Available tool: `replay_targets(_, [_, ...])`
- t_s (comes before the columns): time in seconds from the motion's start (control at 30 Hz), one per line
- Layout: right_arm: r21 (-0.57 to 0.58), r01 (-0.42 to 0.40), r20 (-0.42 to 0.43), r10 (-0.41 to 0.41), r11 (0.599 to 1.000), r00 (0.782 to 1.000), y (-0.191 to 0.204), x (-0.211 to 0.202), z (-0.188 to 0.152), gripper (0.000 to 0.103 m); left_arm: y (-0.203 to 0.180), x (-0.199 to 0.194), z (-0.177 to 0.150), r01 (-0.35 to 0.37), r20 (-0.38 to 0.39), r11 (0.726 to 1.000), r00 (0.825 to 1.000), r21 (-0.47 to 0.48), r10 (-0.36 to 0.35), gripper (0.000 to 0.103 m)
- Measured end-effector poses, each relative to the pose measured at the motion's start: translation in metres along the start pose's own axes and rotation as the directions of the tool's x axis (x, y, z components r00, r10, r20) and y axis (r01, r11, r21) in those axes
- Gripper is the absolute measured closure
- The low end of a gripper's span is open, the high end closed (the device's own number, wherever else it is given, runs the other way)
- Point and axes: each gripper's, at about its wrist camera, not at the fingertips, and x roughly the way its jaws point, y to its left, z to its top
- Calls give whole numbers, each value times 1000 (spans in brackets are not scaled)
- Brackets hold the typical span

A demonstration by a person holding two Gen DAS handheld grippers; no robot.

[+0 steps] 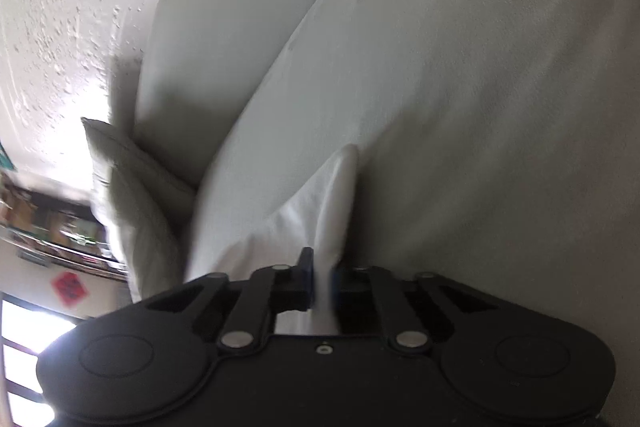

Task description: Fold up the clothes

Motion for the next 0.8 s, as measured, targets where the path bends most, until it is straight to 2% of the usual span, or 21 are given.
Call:
replay_targets(0.1, [-151, 47, 84, -35, 987, 996, 25, -18, -15, 98, -30, -22, -15, -55, 93, 991, 995, 123, 44, 95])
replay_targets(0.2, [-308, 72, 189, -13, 949, 982, 59, -56, -34, 98, -76, -64, -46, -108, 245, 945, 969, 309, 31, 95])
replay_targets(0.33, [-429, 88, 326, 64, 899, 943, 96, -134, -62, 99, -124, -125, -99, -153, 416, 878, 907, 453, -57, 95])
replay_targets(0.43, [-453, 118, 433, 102, 883, 896, 112, -198, -84, 99, -162, -161, -134, -138, 490, 841, 856, 524, -165, 95])
replay_targets(0.53, [-466, 158, 534, 134, 870, 835, 124, -261, -104, 99, -204, -181, -162, -101, 507, 794, 816, 599, -279, 95])
replay_targets(0.63, [-440, 223, 629, 121, 870, 768, 131, -319, -111, 99, -247, -183, -188, -34, 469, 741, 793, 671, -388, 95])
replay_targets(0.73, [-378, 291, 706, 71, 879, 704, 121, -373, -111, 99, -287, -166, -211, 55, 391, 695, 793, 717, -467, 95])
replay_targets(0.8, [-327, 335, 744, 23, 883, 668, 103, -403, -106, 99, -312, -140, -223, 113, 332, 679, 807, 726, -489, 95])
